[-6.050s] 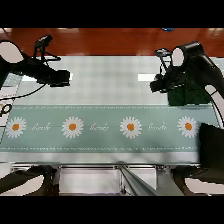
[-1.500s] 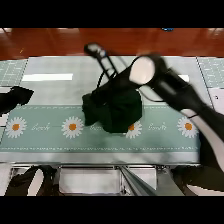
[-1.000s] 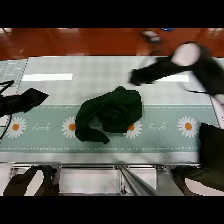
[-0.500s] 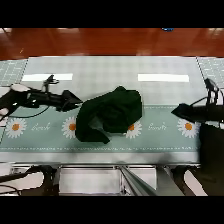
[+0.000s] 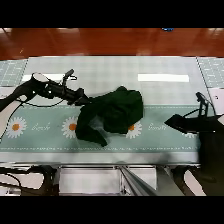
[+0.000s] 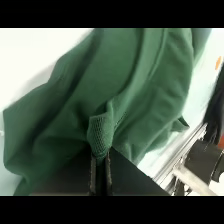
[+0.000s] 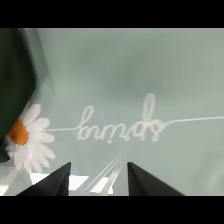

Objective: Fold the shirts.

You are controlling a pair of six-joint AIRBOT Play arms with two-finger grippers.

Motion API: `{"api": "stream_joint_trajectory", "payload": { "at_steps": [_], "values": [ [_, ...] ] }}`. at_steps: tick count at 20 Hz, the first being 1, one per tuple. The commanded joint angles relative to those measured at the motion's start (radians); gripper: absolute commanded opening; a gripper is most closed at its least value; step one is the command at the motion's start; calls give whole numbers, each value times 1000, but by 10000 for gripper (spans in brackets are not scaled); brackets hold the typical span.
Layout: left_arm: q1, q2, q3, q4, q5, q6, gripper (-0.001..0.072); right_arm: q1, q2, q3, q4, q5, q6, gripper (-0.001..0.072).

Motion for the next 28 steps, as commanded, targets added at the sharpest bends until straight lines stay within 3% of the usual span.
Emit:
{"api": "stream_joint_trajectory", "payload": {
  "at_steps": [1,4,6,16,17,18,19,21,28],
  "values": [
    [32,10,71,29,-39,2,31,125,-84,-6,83,-103,-6,408],
    [60,35,84,29,-48,-5,31,215,-187,-5,189,-202,-23,408],
    [78,50,84,30,-60,-5,31,306,-324,7,337,-269,-116,408],
    [71,50,84,29,-66,-6,31,462,-713,335,440,-282,-153,397],
    [69,50,84,28,-66,-6,31,468,-729,373,435,-279,-155,301],
    [72,53,89,26,-79,-8,31,465,-734,412,426,-256,-189,115],
    [90,55,116,26,-106,-40,31,443,-731,470,398,-195,-244,21],
    [134,72,213,24,-152,-95,31,385,-700,599,327,-82,-216,21],
    [166,245,618,25,-156,-95,31,282,-450,1148,-2,100,-64,20]
  ]
}}
